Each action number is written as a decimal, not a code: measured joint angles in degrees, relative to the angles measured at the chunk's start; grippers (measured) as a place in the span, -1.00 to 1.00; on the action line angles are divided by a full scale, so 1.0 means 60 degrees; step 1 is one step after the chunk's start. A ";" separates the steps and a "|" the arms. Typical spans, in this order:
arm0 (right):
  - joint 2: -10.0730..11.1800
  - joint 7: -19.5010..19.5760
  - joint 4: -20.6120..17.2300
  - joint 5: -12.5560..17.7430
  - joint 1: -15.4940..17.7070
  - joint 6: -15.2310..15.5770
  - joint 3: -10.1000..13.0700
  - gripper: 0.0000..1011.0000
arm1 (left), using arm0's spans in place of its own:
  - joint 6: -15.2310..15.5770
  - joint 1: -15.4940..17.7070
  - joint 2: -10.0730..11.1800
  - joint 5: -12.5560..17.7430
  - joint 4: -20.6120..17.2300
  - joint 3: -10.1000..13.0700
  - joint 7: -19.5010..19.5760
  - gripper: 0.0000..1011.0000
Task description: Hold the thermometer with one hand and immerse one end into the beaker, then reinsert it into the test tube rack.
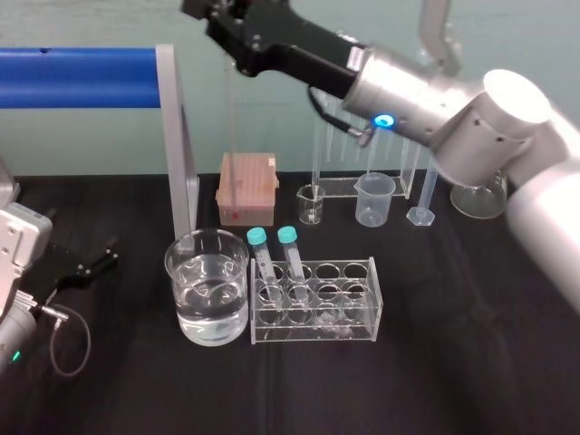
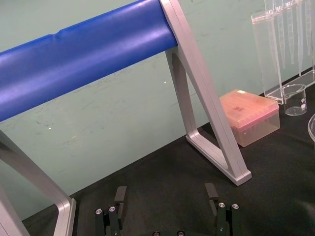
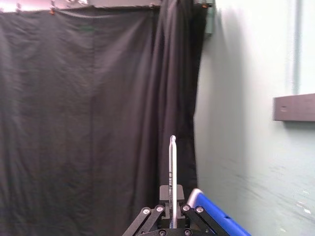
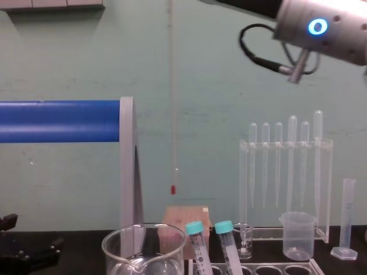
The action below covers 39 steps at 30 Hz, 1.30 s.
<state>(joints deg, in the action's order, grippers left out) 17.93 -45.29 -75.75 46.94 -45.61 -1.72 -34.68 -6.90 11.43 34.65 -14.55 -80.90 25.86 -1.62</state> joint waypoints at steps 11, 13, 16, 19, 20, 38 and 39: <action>-0.1171 -0.1207 0.2198 -0.0007 -0.0506 -0.0832 -0.0562 -0.89 | -0.0001 0.0000 0.0000 0.0000 0.0000 0.0000 -0.0001 0.99; -0.1341 -0.1382 0.2659 -0.0099 -0.0566 -0.1012 -0.0617 -0.89 | -0.0001 0.0000 0.0000 0.0000 0.0000 0.0000 -0.0001 0.99; -0.1550 -0.1634 0.3223 -0.0245 -0.0611 -0.1277 -0.0665 -0.89 | -0.0001 0.0000 0.0000 0.0000 0.0000 0.0001 -0.0001 0.99; -0.1699 -0.1838 0.3621 -0.0351 -0.0614 -0.1465 -0.0696 -0.89 | -0.0001 0.0000 0.0000 0.0000 0.0000 0.0001 0.0000 0.99; -0.1765 -0.1929 0.3808 -0.0413 -0.0614 -0.1542 -0.0714 -0.89 | 0.0000 0.0000 0.0000 0.0000 0.0000 0.0000 -0.0001 0.99; -0.2063 -0.1613 0.4605 -0.1425 -0.0322 -0.1998 -0.0843 -0.89 | -0.0001 0.0000 0.0000 0.0000 0.0000 0.0000 -0.0001 0.99; -0.2068 -0.1610 0.4611 -0.1440 -0.0299 -0.1978 -0.0830 -0.89 | 0.0000 -0.0001 0.0000 0.0000 0.0000 0.0001 -0.0001 0.99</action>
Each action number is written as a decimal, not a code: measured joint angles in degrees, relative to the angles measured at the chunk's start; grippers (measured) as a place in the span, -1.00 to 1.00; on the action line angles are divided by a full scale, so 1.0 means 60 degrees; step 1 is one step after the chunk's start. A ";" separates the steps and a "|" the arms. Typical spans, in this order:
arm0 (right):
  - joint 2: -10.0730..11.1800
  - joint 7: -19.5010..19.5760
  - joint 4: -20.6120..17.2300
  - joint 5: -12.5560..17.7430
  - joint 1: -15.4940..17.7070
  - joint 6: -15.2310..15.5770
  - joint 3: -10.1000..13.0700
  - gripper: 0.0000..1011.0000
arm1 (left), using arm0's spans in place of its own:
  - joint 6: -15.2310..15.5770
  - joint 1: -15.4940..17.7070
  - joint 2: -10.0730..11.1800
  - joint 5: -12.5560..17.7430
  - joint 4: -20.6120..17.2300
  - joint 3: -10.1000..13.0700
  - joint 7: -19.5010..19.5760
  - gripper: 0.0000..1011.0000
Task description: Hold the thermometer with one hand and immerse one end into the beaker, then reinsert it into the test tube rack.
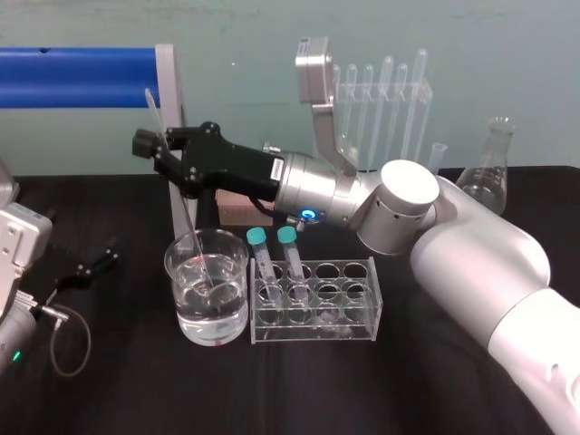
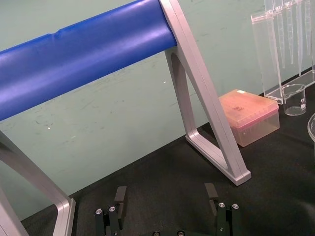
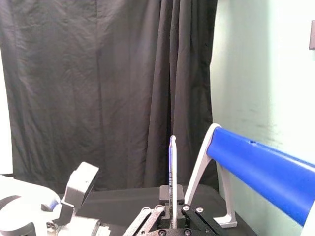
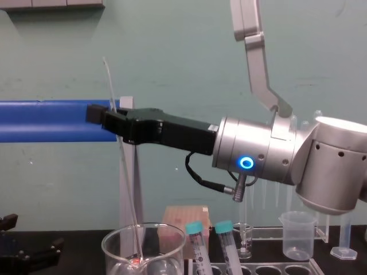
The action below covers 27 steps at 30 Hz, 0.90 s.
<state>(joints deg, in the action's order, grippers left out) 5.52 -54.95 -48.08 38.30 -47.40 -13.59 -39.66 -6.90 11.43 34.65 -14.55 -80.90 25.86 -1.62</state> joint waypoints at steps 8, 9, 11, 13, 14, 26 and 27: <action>-0.0030 0.0018 -0.0014 -0.0066 0.0181 0.0149 0.0203 -0.89 | 0.0000 0.0000 0.0000 0.0000 0.0000 0.0000 0.0000 0.99; -0.0031 0.0018 -0.0025 -0.0074 0.0196 0.0158 0.0219 -0.89 | 0.0000 0.0000 0.0000 0.0000 0.0000 0.0000 0.0000 0.99; -0.0032 0.0015 -0.0034 -0.0089 0.0221 0.0173 0.0253 -0.89 | 0.0000 0.0000 0.0000 0.0000 0.0000 0.0000 0.0000 0.99; -0.0048 0.0012 -0.0035 -0.0121 0.0254 0.0182 0.0300 -0.89 | 0.0000 0.0000 0.0000 0.0000 0.0000 0.0000 0.0000 0.99; -0.0058 0.0011 -0.0035 -0.0143 0.0267 0.0185 0.0328 -0.89 | 0.0000 0.0000 0.0000 0.0000 0.0000 0.0000 0.0000 0.99; -0.0067 -0.0017 -0.0167 -0.0264 0.0353 0.0284 0.0464 -0.89 | 0.0000 0.0000 0.0000 0.0000 0.0000 0.0000 0.0000 0.99; -0.0065 -0.0016 -0.0181 -0.0271 0.0359 0.0291 0.0469 -0.89 | 0.0000 0.0001 0.0000 0.0000 0.0000 0.0000 0.0000 0.99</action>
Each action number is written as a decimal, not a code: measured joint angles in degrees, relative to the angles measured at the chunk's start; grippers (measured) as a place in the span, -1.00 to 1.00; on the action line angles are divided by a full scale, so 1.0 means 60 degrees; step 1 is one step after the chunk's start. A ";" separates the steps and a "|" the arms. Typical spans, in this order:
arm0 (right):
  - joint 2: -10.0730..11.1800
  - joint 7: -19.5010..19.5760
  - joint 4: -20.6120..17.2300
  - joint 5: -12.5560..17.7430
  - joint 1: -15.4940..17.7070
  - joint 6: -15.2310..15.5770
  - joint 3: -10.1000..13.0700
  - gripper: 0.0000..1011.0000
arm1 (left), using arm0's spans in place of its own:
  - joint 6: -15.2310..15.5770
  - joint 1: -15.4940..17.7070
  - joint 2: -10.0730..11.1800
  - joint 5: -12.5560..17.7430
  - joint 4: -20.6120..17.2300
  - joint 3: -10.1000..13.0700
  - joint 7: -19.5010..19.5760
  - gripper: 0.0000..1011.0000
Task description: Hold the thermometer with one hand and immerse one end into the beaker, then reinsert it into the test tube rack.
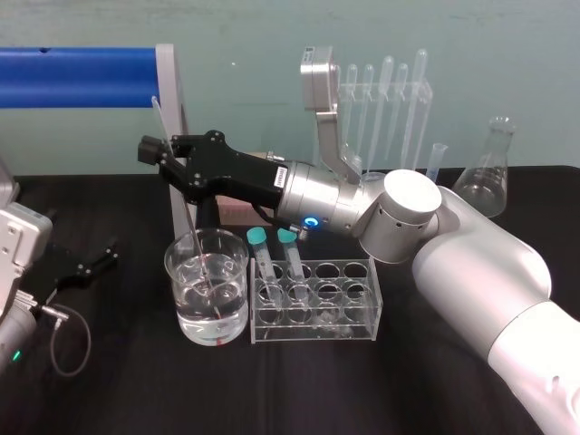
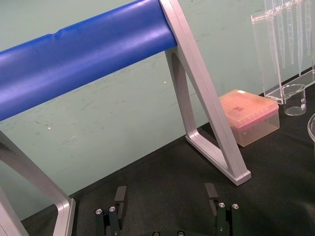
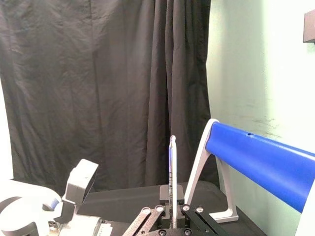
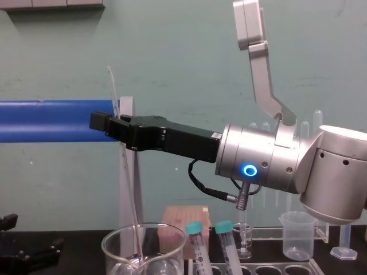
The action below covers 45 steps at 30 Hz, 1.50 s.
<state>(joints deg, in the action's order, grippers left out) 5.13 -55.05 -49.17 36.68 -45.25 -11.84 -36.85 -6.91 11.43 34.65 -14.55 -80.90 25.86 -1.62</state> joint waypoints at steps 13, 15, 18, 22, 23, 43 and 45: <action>0.0031 0.0042 -0.0151 -0.0084 0.0064 0.0044 0.0061 -0.89 | 0.0000 0.0000 0.0000 0.0000 0.0000 0.0000 0.0000 0.99; 0.0041 0.0051 -0.0179 -0.0088 0.0078 0.0051 0.0066 -0.89 | 0.0000 -0.0001 0.0000 0.0000 0.0000 0.0000 0.0000 0.99; 0.0047 0.0058 -0.0207 -0.0088 0.0086 0.0064 0.0075 -0.89 | 0.0000 -0.0001 0.0000 0.0000 0.0000 0.0001 0.0000 0.99; 0.0058 0.0077 -0.0261 -0.0089 0.0110 0.0085 0.0079 -0.89 | 0.0000 -0.0001 0.0000 -0.0001 0.0000 0.0000 0.0000 0.99; 0.0059 0.0081 -0.0269 -0.0089 0.0114 0.0090 0.0079 -0.89 | 0.0000 -0.0001 0.0000 0.0000 0.0000 0.0000 0.0000 0.99; 0.0135 0.0124 -0.0477 -0.0079 0.0221 0.0146 0.0024 -0.89 | 0.0000 -0.0001 0.0000 -0.0001 0.0000 0.0000 0.0000 0.99; 0.0144 0.0126 -0.0492 -0.0076 0.0230 0.0151 0.0018 -0.89 | 0.0000 -0.0001 0.0000 -0.0001 0.0000 0.0000 0.0000 0.99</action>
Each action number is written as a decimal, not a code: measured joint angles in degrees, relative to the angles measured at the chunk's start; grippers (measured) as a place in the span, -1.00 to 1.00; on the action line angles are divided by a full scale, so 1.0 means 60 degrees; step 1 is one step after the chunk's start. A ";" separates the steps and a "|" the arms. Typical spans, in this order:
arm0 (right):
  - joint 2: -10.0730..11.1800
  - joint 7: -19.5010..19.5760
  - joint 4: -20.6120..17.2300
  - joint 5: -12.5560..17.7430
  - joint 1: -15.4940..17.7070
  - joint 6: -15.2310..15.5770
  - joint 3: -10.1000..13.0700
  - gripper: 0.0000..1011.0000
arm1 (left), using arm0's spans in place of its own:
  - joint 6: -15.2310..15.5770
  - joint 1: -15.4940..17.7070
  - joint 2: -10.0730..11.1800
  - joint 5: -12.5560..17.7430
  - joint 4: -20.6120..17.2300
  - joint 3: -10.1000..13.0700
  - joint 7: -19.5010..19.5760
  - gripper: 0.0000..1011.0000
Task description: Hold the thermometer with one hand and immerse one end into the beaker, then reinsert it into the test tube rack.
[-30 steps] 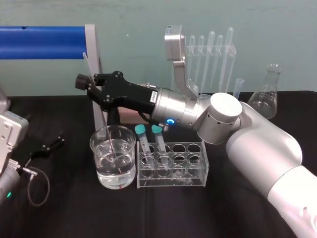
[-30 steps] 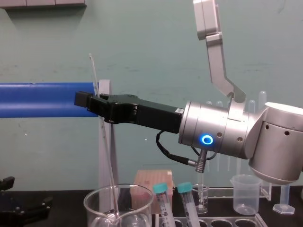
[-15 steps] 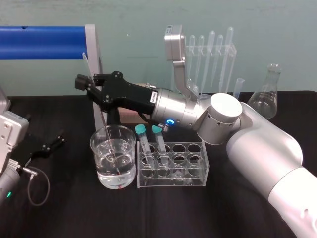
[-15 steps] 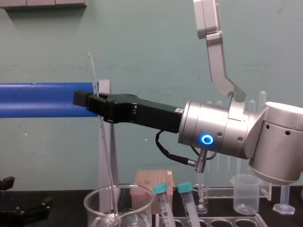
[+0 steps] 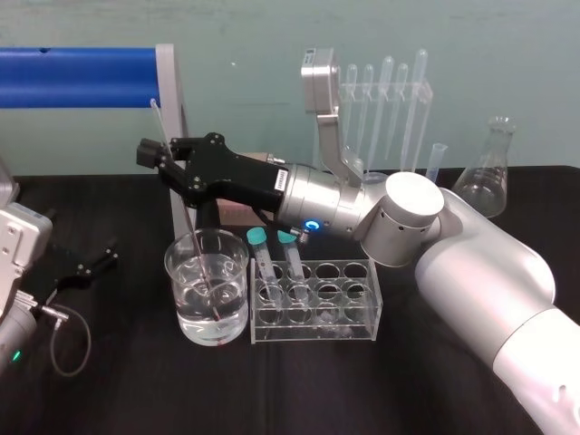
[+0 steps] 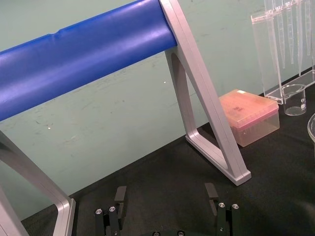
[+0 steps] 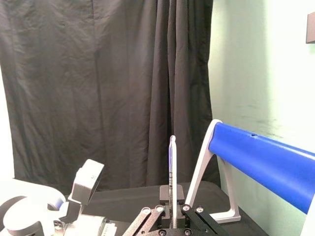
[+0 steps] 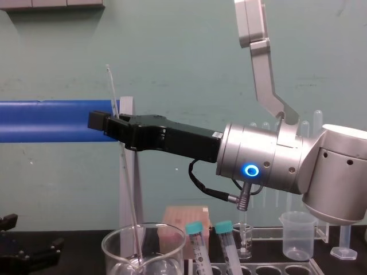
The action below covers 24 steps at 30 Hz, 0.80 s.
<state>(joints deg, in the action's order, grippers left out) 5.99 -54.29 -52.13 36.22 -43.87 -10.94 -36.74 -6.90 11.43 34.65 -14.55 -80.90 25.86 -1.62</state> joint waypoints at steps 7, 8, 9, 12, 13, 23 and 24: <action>0.0018 0.0026 -0.0049 0.0001 0.0028 0.0009 -0.0021 -0.89 | 0.0000 0.0000 0.0000 0.0001 0.0000 0.0000 0.0000 0.99; 0.0016 0.0026 -0.0044 0.0001 0.0027 0.0009 -0.0023 -0.89 | 0.0000 0.0000 0.0000 0.0000 0.0000 0.0000 0.0000 0.99; 0.0015 0.0026 -0.0038 0.0001 0.0024 0.0009 -0.0024 -0.89 | 0.0000 0.0000 0.0000 0.0001 0.0000 0.0000 0.0000 0.99; 0.0012 0.0023 -0.0014 0.0000 0.0010 0.0007 -0.0027 -0.89 | 0.0000 0.0000 0.0000 0.0000 0.0000 0.0000 0.0000 0.99; 0.0011 0.0021 -0.0009 -0.0001 0.0007 0.0005 -0.0027 -0.89 | 0.0000 0.0000 0.0000 0.0000 0.0000 0.0000 0.0000 0.99; 0.0044 0.0013 -0.0024 0.0000 0.0016 0.0006 -0.0043 -0.89 | 0.0000 0.0000 0.0000 0.0000 0.0000 0.0000 0.0000 0.99; 0.0045 0.0011 -0.0026 0.0000 0.0017 0.0008 -0.0045 -0.89 | 0.0000 0.0000 0.0000 0.0000 0.0000 0.0000 0.0000 0.99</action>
<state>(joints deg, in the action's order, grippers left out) 6.26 -54.23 -52.28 36.22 -43.76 -10.89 -37.01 -6.91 11.43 34.64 -14.55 -80.90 25.86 -1.62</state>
